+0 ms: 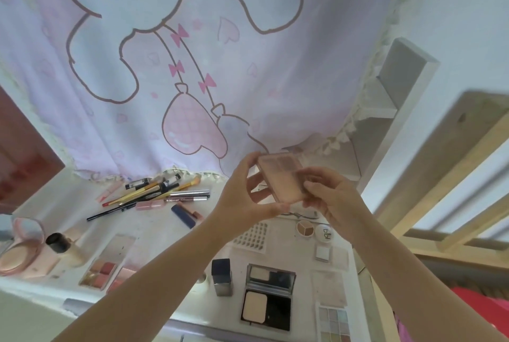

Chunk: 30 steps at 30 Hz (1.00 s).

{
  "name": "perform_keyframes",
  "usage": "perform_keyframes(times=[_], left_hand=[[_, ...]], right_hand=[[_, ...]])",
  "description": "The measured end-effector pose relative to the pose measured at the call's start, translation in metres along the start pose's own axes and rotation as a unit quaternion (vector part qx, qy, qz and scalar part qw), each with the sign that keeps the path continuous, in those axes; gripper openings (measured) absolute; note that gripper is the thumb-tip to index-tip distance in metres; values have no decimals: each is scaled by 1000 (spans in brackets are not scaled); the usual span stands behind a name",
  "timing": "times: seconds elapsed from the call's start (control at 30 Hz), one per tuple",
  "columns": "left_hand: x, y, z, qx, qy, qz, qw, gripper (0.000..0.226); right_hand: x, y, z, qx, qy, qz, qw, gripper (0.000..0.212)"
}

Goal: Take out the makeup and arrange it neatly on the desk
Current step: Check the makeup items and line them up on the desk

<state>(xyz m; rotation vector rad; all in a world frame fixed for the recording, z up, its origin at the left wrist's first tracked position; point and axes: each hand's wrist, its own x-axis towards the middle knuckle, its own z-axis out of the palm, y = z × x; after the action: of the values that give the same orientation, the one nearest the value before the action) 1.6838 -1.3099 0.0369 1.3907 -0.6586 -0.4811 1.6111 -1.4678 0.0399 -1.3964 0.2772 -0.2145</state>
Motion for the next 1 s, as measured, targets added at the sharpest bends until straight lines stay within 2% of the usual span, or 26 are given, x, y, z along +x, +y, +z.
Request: perform_keyframes(times=[0.07,0.13,0.2,0.3,0.5,0.6,0.67,0.7,0.77,0.8,0.83,0.87,1.0], left_hand=[[1,-3,-3,-31,-20,-18,999,63],[5,-4,-8,-51,-18,-36,998,42],[7,-4,-9,-57,-39,-55,996,34],[7,-8,-6,-58,-77,-71,993,53],[5,-11,-3,-70,-73,-88,991,103],[3,-10,0,-21,-54,-91,994,91],[2,-12,1,-1,-38,-85,996,83],[2,-14,0,0,-28,-85,996,79],[3,-17,-4,-22,-3,-92,996,67],[4,-18,-6,-29,2,-97,995,61],[5,-19,-8,-29,0,-102,994,58],[6,-20,-10,-28,-8,-104,994,56],[6,-22,-12,-16,-33,-107,994,50]], right_hand=[[3,0,-6,52,29,4,998,28],[6,-3,-12,96,40,28,994,23],[8,-7,-14,123,27,64,990,22],[8,-8,-9,100,-3,96,990,23],[10,-5,-2,53,67,108,991,16],[11,-3,-4,-34,54,104,993,14],[8,-5,-5,-95,15,89,991,11],[6,-7,-6,-151,-26,72,986,19],[3,-9,-10,-304,-125,46,943,64],[2,-10,-10,-347,-153,37,925,81],[1,-12,-9,-357,-157,39,920,87],[0,-13,-8,-339,-143,46,929,83],[0,-7,-7,-279,-100,39,954,44]])
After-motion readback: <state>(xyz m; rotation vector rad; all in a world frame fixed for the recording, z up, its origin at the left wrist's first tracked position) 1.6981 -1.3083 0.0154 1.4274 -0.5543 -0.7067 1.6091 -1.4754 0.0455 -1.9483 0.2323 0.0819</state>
